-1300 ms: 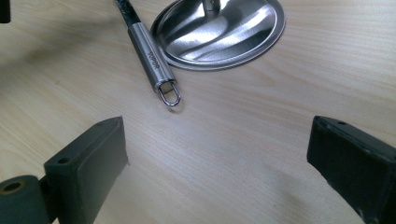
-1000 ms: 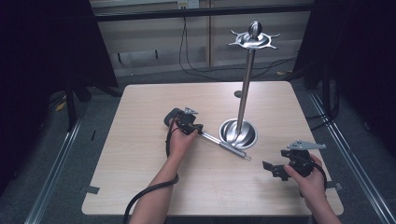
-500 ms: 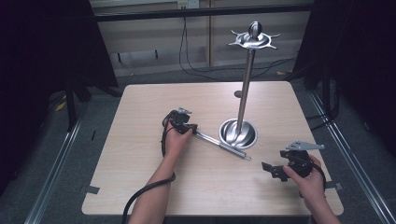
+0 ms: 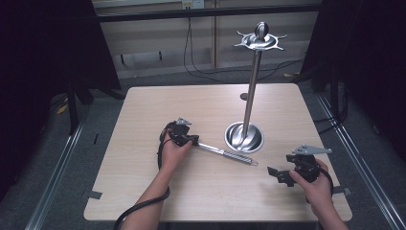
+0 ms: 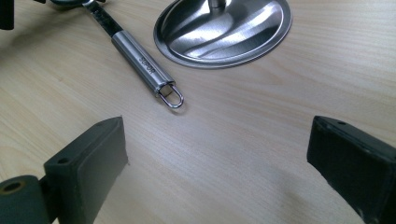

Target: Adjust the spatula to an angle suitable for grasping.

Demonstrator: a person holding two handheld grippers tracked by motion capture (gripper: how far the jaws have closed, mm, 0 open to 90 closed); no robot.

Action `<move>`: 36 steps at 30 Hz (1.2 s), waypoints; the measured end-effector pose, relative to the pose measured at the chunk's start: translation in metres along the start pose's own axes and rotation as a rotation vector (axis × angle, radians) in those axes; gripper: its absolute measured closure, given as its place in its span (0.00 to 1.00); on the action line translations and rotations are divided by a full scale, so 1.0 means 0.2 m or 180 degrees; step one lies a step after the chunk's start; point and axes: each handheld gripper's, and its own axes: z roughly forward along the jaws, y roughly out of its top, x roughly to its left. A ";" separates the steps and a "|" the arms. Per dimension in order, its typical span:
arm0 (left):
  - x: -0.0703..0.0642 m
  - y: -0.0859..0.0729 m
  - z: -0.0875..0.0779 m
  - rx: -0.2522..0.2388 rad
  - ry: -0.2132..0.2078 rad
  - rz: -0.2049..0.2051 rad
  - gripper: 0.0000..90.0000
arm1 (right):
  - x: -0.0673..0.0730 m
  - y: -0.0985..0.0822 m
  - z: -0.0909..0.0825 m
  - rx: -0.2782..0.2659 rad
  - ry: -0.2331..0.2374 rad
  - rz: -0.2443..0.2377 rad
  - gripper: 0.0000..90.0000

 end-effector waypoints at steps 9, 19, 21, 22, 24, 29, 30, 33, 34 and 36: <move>-0.05 -0.07 -0.09 0.0020 -0.0116 0.0065 1.00 | 0.01 0.00 0.00 0.0017 0.0000 0.0008 0.05; -0.08 -0.15 -0.17 0.0071 -0.0208 0.0136 1.00 | 0.01 0.01 0.01 0.0015 0.0012 -0.0021 0.05; -0.10 -0.16 -0.19 0.0082 -0.0234 0.0145 1.00 | 0.02 0.01 0.02 0.0018 0.0013 -0.0023 0.05; -0.10 -0.17 -0.19 0.0076 -0.0226 0.0153 1.00 | 0.02 0.01 0.02 0.0022 0.0010 -0.0018 0.05; -0.11 -0.19 -0.21 0.0117 -0.0245 0.0174 1.00 | 0.02 0.01 0.02 0.0022 0.0010 -0.0020 0.05; -0.12 -0.22 -0.26 0.0163 -0.0247 0.0191 1.00 | 0.02 0.01 0.02 0.0020 0.0014 -0.0024 0.05; -0.12 -0.23 -0.27 0.0168 -0.0250 0.0207 1.00 | 0.02 0.01 0.02 0.0022 0.0011 -0.0021 0.05; -0.13 -0.24 -0.28 0.0193 -0.0266 0.0208 1.00 | 0.02 0.01 0.02 0.0025 0.0012 -0.0026 0.05; -0.12 -0.24 -0.29 0.0212 -0.0284 0.0215 1.00 | 0.02 0.01 0.02 0.0027 0.0011 -0.0026 0.05; -0.12 -0.24 -0.30 0.0186 -0.0263 0.0219 0.93 | 0.03 0.02 0.02 0.0030 0.0007 -0.0023 0.05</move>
